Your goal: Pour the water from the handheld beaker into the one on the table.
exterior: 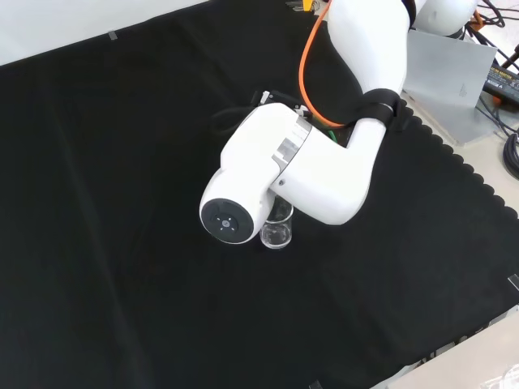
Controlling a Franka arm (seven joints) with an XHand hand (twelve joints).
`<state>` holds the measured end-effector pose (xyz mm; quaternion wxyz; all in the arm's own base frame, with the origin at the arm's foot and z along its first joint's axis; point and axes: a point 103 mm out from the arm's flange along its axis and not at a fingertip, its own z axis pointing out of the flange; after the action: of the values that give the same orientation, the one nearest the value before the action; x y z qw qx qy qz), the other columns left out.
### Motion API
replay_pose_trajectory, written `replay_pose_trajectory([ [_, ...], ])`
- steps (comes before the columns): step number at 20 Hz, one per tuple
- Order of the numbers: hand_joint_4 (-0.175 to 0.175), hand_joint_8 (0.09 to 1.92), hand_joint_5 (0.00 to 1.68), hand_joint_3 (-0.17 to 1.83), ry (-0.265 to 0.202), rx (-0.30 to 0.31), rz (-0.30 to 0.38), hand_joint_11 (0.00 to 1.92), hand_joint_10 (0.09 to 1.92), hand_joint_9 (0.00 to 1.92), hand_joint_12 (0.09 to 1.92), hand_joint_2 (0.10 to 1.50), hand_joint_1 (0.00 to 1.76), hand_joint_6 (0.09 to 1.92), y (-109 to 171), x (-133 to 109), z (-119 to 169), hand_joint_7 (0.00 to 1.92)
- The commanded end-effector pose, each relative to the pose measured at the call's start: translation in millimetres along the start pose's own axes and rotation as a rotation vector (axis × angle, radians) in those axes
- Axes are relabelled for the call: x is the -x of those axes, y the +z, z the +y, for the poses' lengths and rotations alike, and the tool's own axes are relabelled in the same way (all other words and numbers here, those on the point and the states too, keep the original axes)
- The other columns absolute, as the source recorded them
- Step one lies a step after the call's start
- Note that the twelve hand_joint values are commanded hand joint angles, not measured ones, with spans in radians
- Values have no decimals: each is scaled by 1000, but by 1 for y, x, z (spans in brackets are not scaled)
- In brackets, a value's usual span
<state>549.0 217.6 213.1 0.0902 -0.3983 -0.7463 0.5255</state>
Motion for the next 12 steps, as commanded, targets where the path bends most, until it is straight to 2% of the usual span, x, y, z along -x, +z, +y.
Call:
replay_pose_trajectory([
  [1, -175, 1046, 1126, 1013, -2, 9, 0, 1203, 996, 1554, 903, 530, 1299, 1070, 0, -1, -1, 1196],
  [12, -175, 1046, 1126, 1013, -6, 29, 3, 1204, 997, 1554, 903, 530, 1299, 1070, -1, 0, -5, 1196],
])
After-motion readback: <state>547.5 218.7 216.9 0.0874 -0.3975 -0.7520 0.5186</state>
